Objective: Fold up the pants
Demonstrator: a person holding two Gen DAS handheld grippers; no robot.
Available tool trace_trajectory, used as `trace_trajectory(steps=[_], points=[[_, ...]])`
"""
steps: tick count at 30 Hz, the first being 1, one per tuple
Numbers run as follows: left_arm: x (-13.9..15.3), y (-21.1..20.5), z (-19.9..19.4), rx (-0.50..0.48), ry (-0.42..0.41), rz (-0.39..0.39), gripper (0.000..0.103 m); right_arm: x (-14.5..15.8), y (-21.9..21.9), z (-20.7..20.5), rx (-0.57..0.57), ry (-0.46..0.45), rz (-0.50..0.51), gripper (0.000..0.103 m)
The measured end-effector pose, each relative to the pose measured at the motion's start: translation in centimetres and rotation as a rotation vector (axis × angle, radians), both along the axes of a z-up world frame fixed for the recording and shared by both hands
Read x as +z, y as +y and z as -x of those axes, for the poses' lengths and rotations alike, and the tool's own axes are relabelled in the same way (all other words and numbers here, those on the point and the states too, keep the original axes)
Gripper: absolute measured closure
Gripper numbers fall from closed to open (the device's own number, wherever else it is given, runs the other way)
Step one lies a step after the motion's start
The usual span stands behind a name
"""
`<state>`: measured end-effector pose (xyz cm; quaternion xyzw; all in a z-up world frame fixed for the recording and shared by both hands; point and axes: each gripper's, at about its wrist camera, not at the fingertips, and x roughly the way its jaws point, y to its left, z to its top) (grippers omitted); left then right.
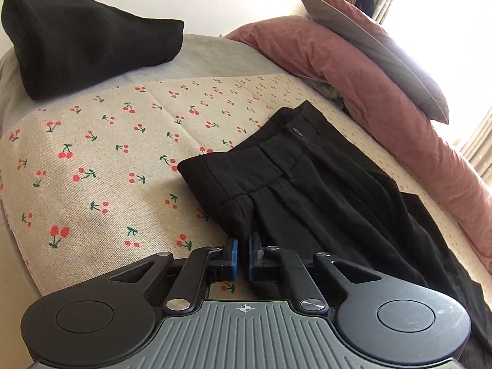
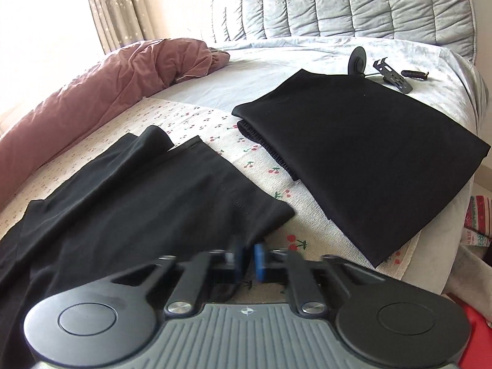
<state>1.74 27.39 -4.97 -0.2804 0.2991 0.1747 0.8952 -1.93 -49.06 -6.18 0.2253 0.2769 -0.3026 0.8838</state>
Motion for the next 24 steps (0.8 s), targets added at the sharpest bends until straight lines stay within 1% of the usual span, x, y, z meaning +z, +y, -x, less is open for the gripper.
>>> trace_trajectory(steps=[3,5,7,11,13,17,21,22,24], points=[[0.9,0.2,0.5,-0.004,-0.009,-0.026,0.103,1.1,-0.6,0.8,-0.017,-0.020,0.028,0.101],[1.9,0.4,1.3,-0.013,-0.020,-0.055,0.102,2.0,-1.0,1.4,-0.013,-0.038,0.020,0.101],[2.7,0.7,1.7,-0.029,-0.026,-0.050,0.102,2.7,-1.2,1.9,-0.002,-0.039,0.025,0.102],[3.3,1.4,2.9,-0.063,-0.013,-0.047,0.101,3.3,-0.3,2.4,0.030,0.013,0.087,0.103],[3.3,1.5,3.6,-0.073,0.000,-0.048,0.100,3.1,0.0,2.7,0.039,0.038,0.103,0.103],[2.4,1.8,4.8,-0.082,0.034,-0.042,0.100,2.1,-0.2,3.2,0.030,0.089,0.102,0.103],[0.6,2.1,4.6,-0.098,0.104,-0.047,0.099,0.5,-0.5,2.6,0.033,0.143,0.084,0.103],[0.3,2.1,4.5,-0.104,0.113,-0.052,0.099,0.2,-0.4,2.5,0.035,0.151,0.094,0.103],[0.6,1.8,4.4,-0.116,0.126,-0.072,0.098,0.3,0.0,2.2,0.042,0.168,0.125,0.103]])
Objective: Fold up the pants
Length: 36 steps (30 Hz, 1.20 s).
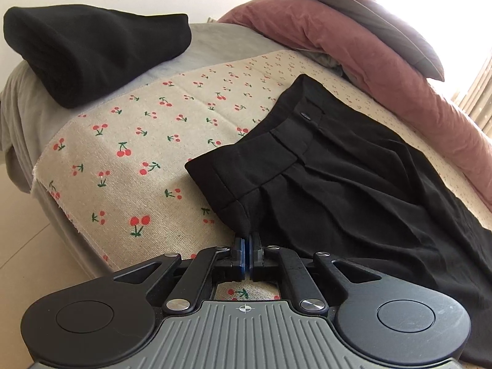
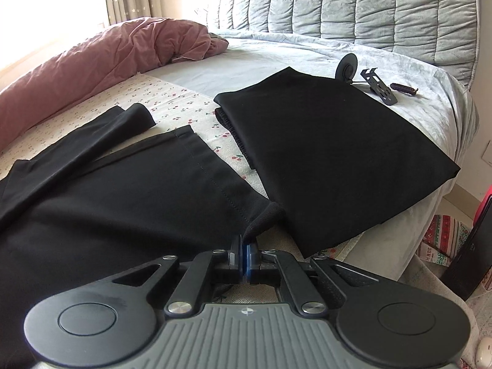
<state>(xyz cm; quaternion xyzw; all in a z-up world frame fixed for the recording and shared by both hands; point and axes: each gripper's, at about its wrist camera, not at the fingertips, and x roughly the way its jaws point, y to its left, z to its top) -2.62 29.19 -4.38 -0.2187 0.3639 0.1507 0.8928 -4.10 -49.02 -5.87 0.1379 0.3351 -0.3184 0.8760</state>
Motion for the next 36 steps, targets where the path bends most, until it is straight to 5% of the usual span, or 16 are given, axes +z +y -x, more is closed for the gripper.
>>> trace_trajectory(steps=[3,4,5,6,7,11,16,21,28,36], points=[[0.7,-0.5,0.0,-0.016,0.015,-0.036,0.085,0.7,0.2,-0.1,0.000,0.014,-0.001,0.087],[1.2,-1.0,0.0,-0.019,0.032,-0.066,0.080,1.2,0.1,0.0,-0.005,0.010,-0.008,0.063],[1.7,-1.6,0.1,-0.019,0.054,-0.120,0.054,1.7,0.1,0.2,-0.001,-0.012,-0.010,0.044],[2.4,-2.2,0.1,-0.023,0.061,-0.182,0.020,2.4,0.2,0.2,0.008,-0.032,-0.007,0.039],[3.1,-2.9,0.3,-0.023,0.043,-0.244,0.013,3.1,0.3,0.0,0.018,-0.042,0.000,0.035],[5.8,-5.5,-0.3,-0.071,-0.010,-0.401,0.012,5.3,0.6,-1.6,0.065,-0.070,0.036,0.025],[7.7,-7.5,-4.1,-0.197,-0.080,-0.314,0.009,7.0,0.6,-5.7,0.136,-0.106,0.038,0.022],[8.4,-10.3,-10.0,-0.357,-0.088,-0.339,0.008,7.9,1.0,-11.2,0.236,-0.100,0.054,0.019],[7.3,-11.0,-20.1,-0.512,-0.114,-0.458,0.008,7.2,1.4,-20.4,0.358,-0.063,0.065,0.017],[3.6,-11.9,-30.7,-0.723,-0.088,-0.508,0.010,2.8,0.5,-30.8,0.320,-0.001,0.024,0.019]])
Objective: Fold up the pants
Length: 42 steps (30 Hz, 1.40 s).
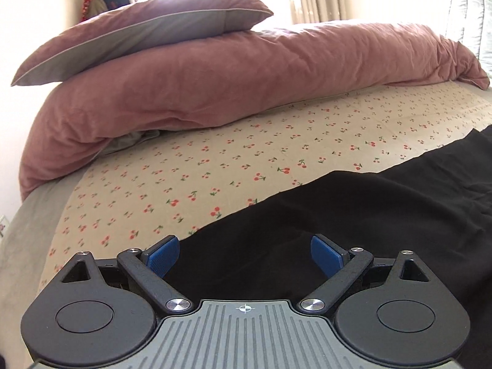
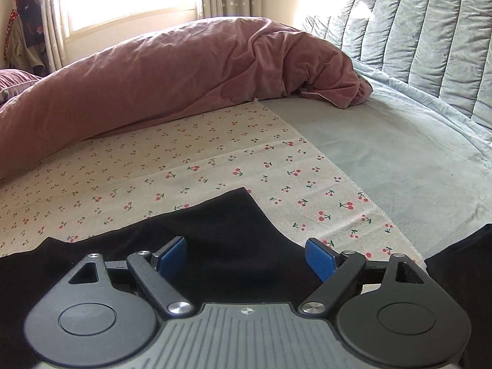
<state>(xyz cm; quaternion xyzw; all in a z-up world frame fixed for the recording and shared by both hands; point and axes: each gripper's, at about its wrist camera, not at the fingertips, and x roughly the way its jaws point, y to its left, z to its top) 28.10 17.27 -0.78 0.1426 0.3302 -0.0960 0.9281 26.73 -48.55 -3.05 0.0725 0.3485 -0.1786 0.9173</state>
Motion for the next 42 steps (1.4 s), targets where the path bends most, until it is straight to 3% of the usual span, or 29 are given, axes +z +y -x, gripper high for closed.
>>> trace_trajectory(steps=[7,10,11,12,13,15,17,18,19,21,23,28,33,39,42], points=[[-2.6,-0.6,-5.6,-0.056,0.076,-0.026,0.011,-3.2,-1.2,-5.1,-0.062,0.074,-0.006,0.021],[-3.8,-0.6,-7.0,-0.060,0.112,0.002,0.017,-3.9,-1.3,-5.7,-0.081,0.043,-0.019,0.015],[-4.2,-0.6,-7.2,-0.058,0.118,0.006,0.019,-3.9,-1.0,-6.0,-0.075,0.040,-0.002,0.019],[-4.5,-0.6,-7.3,-0.055,0.113,0.012,0.021,-3.9,-0.6,-6.2,-0.054,0.035,0.016,0.023],[-4.6,-0.6,-7.2,-0.052,0.110,0.028,0.025,-3.8,-0.2,-6.2,-0.028,0.027,0.023,0.036],[-4.6,-0.3,-7.1,-0.034,0.113,0.078,0.048,-3.5,0.5,-6.3,-0.007,0.023,0.027,0.051],[-4.6,-0.3,-6.8,-0.020,0.108,0.119,0.063,-3.4,1.4,-6.2,0.016,0.023,0.047,0.085],[-4.7,-0.4,-6.5,-0.018,0.101,0.130,0.073,-3.4,2.0,-6.1,0.028,0.026,0.072,0.095],[-4.7,-0.6,-6.0,-0.016,0.089,0.130,0.078,-3.4,2.8,-5.9,0.034,0.028,0.114,0.097],[-4.6,-1.2,-4.9,0.003,0.053,0.116,0.087,-3.2,3.7,-5.3,0.029,0.017,0.193,0.099],[-4.4,-1.6,-4.1,0.016,0.018,0.098,0.090,-2.4,4.0,-4.4,0.003,-0.025,0.248,0.099],[-1.9,-1.4,-3.1,0.055,-0.095,0.141,0.090,0.6,3.5,-4.1,-0.029,-0.138,0.307,0.100],[-0.2,-1.3,-4.4,0.123,-0.199,0.166,0.090,1.7,4.3,-7.2,-0.015,-0.185,0.360,0.100],[-1.6,-0.9,-7.7,0.229,-0.205,0.179,0.089,-0.2,5.0,-12.1,-0.032,-0.160,0.310,0.100],[-3.6,-1.3,-9.2,0.274,-0.149,0.150,0.086,-1.6,5.5,-13.6,-0.015,-0.101,0.276,0.096]])
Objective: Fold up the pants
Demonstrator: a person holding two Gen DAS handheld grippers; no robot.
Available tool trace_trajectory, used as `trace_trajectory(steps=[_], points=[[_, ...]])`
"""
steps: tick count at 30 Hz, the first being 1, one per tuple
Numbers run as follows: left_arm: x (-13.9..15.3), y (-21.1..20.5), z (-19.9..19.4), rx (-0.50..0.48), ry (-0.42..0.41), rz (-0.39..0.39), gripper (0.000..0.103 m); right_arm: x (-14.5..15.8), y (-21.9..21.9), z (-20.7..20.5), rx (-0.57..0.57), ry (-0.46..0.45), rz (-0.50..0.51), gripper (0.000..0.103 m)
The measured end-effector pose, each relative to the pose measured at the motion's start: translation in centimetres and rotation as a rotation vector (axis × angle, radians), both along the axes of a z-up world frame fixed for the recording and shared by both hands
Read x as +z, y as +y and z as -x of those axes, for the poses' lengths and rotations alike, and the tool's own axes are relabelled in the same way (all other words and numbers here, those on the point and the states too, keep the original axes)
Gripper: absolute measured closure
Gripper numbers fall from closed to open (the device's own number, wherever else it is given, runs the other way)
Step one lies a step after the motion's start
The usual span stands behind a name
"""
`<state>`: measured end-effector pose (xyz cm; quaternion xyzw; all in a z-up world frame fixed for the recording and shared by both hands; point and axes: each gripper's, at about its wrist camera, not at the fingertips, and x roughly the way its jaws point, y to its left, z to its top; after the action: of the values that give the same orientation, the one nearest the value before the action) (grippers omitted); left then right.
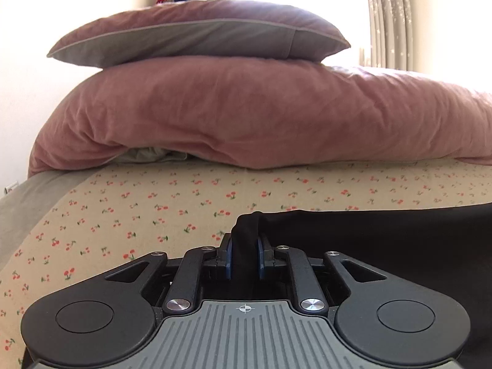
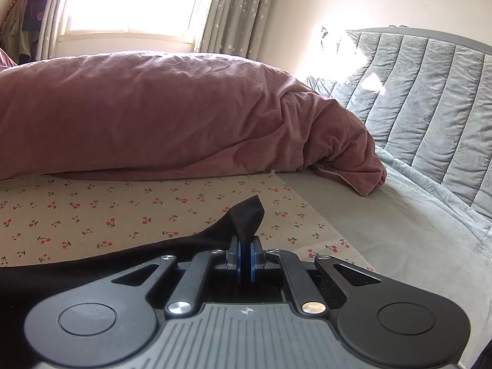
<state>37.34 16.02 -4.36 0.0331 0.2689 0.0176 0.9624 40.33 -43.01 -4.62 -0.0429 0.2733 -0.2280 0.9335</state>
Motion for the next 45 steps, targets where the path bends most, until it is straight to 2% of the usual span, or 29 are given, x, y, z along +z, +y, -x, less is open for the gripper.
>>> trace_trajectory(steps=[1,2,4,6,8,11,14,18,20,21,22,23,25,27,29,31,32,33,35,41,43,45], points=[[-0.6,-0.2,-0.4,-0.004,0.039,-0.013,0.083,-0.3,0.0,-0.2,0.010,0.033,-0.006,0.084],[-1.1,-0.3,-0.5,-0.014,0.074,-0.027,0.078,-0.4,0.1,-0.1,0.004,0.050,0.009,0.067],[-0.8,-0.7,0.3,-0.038,0.067,-0.059,0.072,0.1,-0.2,1.0,-0.002,0.040,0.036,0.050],[0.2,-1.5,2.1,-0.078,0.043,-0.088,0.045,1.1,-1.7,2.5,-0.004,0.042,-0.011,0.045],[1.4,-2.3,3.9,-0.130,0.022,-0.093,0.044,1.9,-3.7,4.1,-0.016,0.037,-0.085,0.043],[2.9,-3.8,6.5,-0.228,0.028,-0.040,0.043,2.2,-6.1,6.7,-0.062,0.054,-0.173,0.037],[3.6,-6.1,9.5,-0.344,0.030,-0.012,0.043,1.2,-7.7,9.2,-0.084,0.089,-0.304,0.037],[3.0,-9.8,12.9,-0.482,0.068,0.005,0.043,-1.0,-8.6,10.9,-0.120,0.115,-0.401,0.039],[2.4,-11.3,14.1,-0.541,0.086,0.012,0.043,-2.1,-8.6,11.0,-0.112,0.119,-0.425,0.056],[2.1,-12.1,14.7,-0.566,0.093,0.012,0.043,-2.3,-8.0,11.2,-0.091,0.105,-0.388,0.061],[1.8,-12.7,15.0,-0.583,0.100,0.014,0.043,-2.4,-7.3,11.1,-0.053,0.108,-0.357,0.084],[1.3,-13.5,15.3,-0.601,0.118,0.018,0.043,-2.2,-6.8,11.1,-0.035,0.110,-0.341,0.094],[0.5,-14.5,15.4,-0.625,0.154,0.022,0.044,-1.3,-5.8,11.3,-0.060,0.116,-0.241,0.094],[-0.1,-15.2,15.4,-0.646,0.188,0.017,0.044,-0.8,-5.3,11.9,-0.102,0.095,-0.089,0.095],[-0.8,-15.6,15.4,-0.664,0.220,0.011,0.044,-2.0,-6.0,11.5,-0.127,0.165,-0.107,0.095],[-1.2,-15.8,15.6,-0.666,0.213,-0.009,0.044,-2.7,-6.0,11.5,-0.112,0.170,-0.086,0.093],[-1.1,-15.9,15.6,-0.667,0.214,-0.016,0.044,-2.5,-5.9,11.6,-0.112,0.167,-0.078,0.085],[-1.0,-15.9,15.6,-0.667,0.220,-0.016,0.044,-2.2,-5.9,11.8,-0.121,0.159,-0.083,0.081],[-0.4,-15.8,15.7,-0.674,0.224,-0.018,0.044,-1.3,-6.3,12.7,-0.111,0.106,-0.128,0.058],[0.8,-15.1,15.3,-0.668,0.171,0.055,0.044,0.6,-8.2,11.6,-0.103,0.000,-0.275,0.051],[0.5,-15.2,14.8,-0.661,0.177,0.083,0.044,0.5,-8.2,10.5,-0.062,-0.004,-0.307,0.050],[0.0,-15.5,14.5,-0.658,0.183,0.093,0.044,0.1,-7.2,9.6,0.024,0.005,-0.334,0.051]])
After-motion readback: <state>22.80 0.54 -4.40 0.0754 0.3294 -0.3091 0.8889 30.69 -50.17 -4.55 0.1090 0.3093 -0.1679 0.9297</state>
